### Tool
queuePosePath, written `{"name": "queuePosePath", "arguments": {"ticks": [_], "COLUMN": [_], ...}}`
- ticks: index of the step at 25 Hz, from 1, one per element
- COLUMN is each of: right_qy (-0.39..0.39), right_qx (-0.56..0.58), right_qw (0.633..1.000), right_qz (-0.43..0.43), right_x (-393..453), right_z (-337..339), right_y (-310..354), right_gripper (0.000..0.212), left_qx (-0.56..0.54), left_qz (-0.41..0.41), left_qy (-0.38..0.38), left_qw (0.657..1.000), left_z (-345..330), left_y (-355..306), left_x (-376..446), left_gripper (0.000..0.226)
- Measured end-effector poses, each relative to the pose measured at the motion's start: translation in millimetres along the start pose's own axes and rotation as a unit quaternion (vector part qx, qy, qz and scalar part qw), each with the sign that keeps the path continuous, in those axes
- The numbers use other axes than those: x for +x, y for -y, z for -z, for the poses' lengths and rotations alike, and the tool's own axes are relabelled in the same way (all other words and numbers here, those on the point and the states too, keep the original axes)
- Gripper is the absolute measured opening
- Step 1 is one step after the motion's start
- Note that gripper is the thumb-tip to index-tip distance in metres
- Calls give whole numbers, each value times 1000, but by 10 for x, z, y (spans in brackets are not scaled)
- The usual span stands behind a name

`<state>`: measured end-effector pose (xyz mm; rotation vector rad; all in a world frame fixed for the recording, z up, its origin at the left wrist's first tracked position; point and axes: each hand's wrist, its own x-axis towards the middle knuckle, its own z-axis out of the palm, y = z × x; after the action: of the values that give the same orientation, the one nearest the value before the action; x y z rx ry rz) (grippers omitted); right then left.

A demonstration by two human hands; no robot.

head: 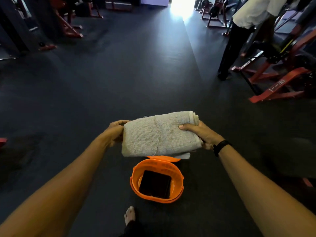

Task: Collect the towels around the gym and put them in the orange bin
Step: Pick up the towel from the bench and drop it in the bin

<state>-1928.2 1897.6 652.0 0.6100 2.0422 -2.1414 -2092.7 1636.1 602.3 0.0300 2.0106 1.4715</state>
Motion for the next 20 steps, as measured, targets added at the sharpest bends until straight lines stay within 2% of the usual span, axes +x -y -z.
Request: {"name": "queuePosePath", "arguments": {"ticks": [2, 4, 7, 11, 14, 17, 20], "right_qy": [-23, -68, -148, -238, -282, -267, -208], "right_qx": [-29, -98, -220, -281, -299, -285, -226], "right_qw": [999, 992, 961, 917, 889, 891, 930], "right_qz": [-17, -32, -82, -154, -203, -229, -202], "right_x": [276, 631, 1116, 1697, 2058, 2390, 2817], "right_z": [5, 35, 138, 313, 400, 372, 328], "right_y": [-131, -384, -977, -2025, -2928, -3820, -4574], "right_gripper": [29, 38, 44, 39, 43, 45, 41], "left_qx": [8, 86, 207, 296, 336, 353, 368], "left_qz": [7, -1, -5, 33, 68, 85, 92], "left_qy": [-14, -6, 31, 88, 122, 146, 145], "left_qw": [1000, 996, 978, 950, 932, 920, 914], "left_z": [-18, -4, 6, -141, -335, -530, -754], "left_y": [118, 278, 569, 1233, 1837, 2515, 3214], "left_x": [306, 669, 1236, 2145, 2681, 3106, 3469], "left_gripper": [20, 21, 19, 16, 21, 20, 20]}}
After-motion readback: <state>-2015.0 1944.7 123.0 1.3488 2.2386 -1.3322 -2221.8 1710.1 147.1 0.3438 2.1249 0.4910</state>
